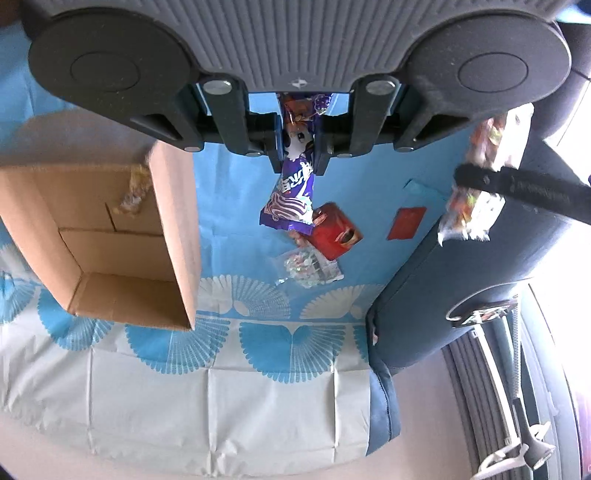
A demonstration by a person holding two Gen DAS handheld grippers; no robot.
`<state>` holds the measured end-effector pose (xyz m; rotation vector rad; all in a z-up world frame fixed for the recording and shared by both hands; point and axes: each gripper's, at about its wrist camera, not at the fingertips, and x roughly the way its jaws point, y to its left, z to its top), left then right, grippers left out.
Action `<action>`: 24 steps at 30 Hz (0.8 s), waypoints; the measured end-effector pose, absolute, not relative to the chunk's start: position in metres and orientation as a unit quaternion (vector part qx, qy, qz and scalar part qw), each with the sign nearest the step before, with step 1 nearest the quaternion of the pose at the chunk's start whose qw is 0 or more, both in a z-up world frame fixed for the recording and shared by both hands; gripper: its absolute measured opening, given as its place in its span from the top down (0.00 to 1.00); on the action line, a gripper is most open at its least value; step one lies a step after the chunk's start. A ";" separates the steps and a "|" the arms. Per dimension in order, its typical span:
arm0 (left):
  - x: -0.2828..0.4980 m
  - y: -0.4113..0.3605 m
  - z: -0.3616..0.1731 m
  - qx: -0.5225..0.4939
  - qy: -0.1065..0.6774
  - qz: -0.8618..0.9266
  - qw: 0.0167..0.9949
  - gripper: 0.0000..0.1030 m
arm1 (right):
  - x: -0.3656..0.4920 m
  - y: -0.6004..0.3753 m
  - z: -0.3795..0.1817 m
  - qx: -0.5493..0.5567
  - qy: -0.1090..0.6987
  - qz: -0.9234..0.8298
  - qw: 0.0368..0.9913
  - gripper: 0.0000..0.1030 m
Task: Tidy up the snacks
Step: 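Lift the nut bag and purple bar and carry them over the box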
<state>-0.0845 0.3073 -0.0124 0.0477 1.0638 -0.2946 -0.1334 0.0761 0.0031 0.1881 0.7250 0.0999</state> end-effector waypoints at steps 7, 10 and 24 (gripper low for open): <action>-0.127 0.302 -0.004 0.023 0.488 -0.138 0.861 0.37 | -0.166 0.089 0.009 0.073 0.344 0.072 0.934 0.83; -0.133 0.299 0.005 0.027 0.477 -0.139 0.868 0.37 | -0.177 0.085 0.014 0.074 0.331 0.073 0.938 0.83; -0.146 0.282 0.016 0.046 0.462 -0.146 0.874 0.37 | -0.193 0.075 0.016 0.091 0.320 0.075 0.940 0.83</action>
